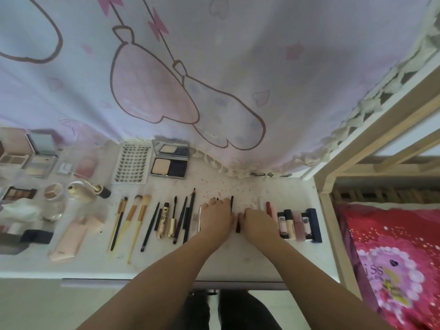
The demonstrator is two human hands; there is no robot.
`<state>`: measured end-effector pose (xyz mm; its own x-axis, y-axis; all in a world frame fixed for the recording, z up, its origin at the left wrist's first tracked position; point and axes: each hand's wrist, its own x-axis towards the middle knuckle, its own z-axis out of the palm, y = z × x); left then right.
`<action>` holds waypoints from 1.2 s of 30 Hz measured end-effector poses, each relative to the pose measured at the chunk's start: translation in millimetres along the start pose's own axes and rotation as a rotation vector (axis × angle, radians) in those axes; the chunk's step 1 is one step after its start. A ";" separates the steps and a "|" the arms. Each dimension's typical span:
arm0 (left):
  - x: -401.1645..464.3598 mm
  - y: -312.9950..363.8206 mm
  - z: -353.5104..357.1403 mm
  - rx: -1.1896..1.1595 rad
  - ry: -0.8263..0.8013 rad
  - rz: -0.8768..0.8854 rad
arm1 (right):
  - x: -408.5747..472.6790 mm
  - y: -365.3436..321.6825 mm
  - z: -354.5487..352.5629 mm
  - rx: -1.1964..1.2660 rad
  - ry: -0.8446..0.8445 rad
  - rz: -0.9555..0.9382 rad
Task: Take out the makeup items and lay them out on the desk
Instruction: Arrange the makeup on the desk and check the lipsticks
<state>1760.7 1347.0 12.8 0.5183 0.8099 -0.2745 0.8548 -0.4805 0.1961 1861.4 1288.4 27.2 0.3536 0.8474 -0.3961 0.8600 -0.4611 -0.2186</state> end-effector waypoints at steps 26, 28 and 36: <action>-11.4 35.6 -34.2 -0.416 0.007 -0.025 | 42.6 23.7 -90.6 0.559 -0.270 -0.012; -15.3 22.5 -47.2 -0.547 -0.052 -0.015 | 29.0 16.2 -97.2 0.697 -0.265 -0.013; -38.2 -23.2 -89.4 -0.570 -0.118 0.190 | -21.5 -2.9 -112.5 0.824 -0.378 -0.123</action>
<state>1718.6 1357.2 102.9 0.6874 0.6695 -0.2813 0.6151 -0.3308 0.7157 1892.8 1301.1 136.7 0.0082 0.8270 -0.5621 0.2977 -0.5386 -0.7882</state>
